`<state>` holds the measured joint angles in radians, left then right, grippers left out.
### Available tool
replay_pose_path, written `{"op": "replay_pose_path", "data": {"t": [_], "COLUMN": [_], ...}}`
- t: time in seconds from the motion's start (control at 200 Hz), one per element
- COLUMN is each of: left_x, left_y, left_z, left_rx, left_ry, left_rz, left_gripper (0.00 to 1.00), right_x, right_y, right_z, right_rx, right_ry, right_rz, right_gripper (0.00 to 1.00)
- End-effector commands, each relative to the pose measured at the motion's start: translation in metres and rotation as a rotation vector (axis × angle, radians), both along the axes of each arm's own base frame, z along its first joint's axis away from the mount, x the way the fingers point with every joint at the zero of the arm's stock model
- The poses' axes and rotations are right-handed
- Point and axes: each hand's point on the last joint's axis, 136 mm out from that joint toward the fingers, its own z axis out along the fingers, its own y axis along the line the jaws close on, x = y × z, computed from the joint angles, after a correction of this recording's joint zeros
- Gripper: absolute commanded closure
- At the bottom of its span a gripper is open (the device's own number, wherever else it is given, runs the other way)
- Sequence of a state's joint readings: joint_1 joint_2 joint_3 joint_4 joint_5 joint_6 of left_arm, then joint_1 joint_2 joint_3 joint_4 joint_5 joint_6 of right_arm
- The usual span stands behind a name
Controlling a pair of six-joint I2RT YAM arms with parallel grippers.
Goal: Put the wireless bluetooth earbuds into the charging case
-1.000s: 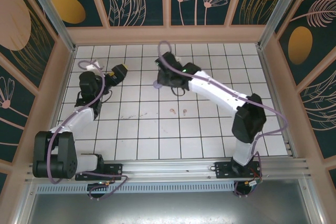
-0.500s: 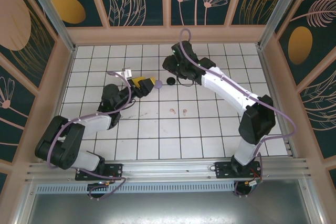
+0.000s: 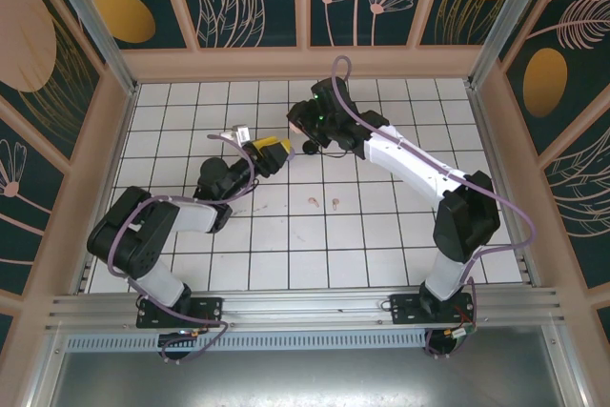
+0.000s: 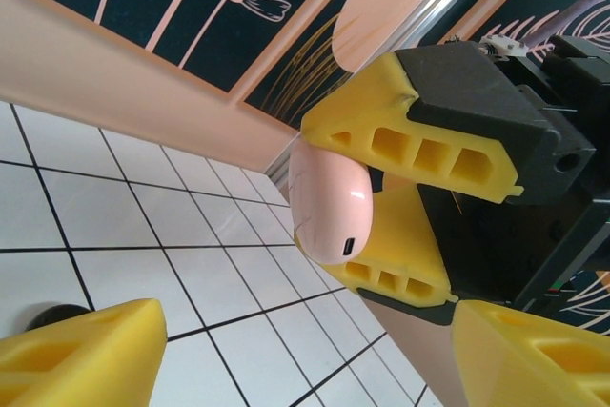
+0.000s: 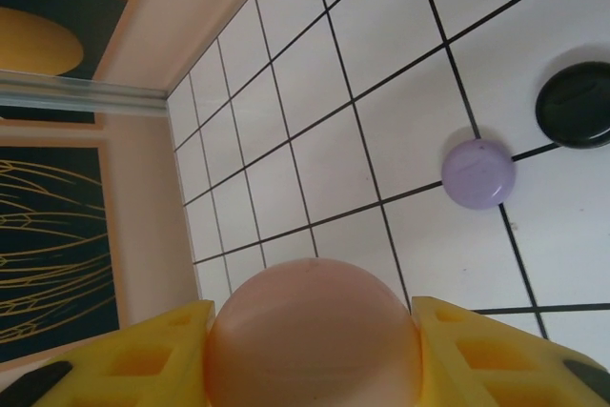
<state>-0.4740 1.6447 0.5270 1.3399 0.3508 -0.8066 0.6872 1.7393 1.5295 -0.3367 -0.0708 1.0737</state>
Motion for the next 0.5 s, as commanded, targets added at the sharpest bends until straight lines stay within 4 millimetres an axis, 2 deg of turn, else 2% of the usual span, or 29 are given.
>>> {"op": "replay_pose_path", "data": {"t": [0.0, 0.27, 0.295, 0.495], "left_x": [0.002, 0.009, 0.012, 0.018], "left_y": [-0.004, -0.013, -0.016, -0.020], "left_z": [0.025, 0.034, 0.024, 0.024], "left_rx": [-0.059, -0.080, -0.069, -0.073], "left_ry": [-0.083, -0.104, -0.083, -0.083], "left_rz": [-0.004, -0.027, -0.030, -0.032], "left_gripper": [0.24, 0.27, 0.27, 0.33], "right_x": [-0.003, -0.007, -0.008, -0.011], "right_y": [0.010, 0.018, 0.019, 0.025], "right_z": [0.014, 0.012, 0.012, 0.013], "right_rx": [0.057, 0.058, 0.059, 0.061], "right_ry": [-0.016, -0.011, -0.010, -0.012], "right_rz": [0.012, 0.030, 0.034, 0.048], "right_gripper": [0.62, 0.63, 0.63, 0.63]}}
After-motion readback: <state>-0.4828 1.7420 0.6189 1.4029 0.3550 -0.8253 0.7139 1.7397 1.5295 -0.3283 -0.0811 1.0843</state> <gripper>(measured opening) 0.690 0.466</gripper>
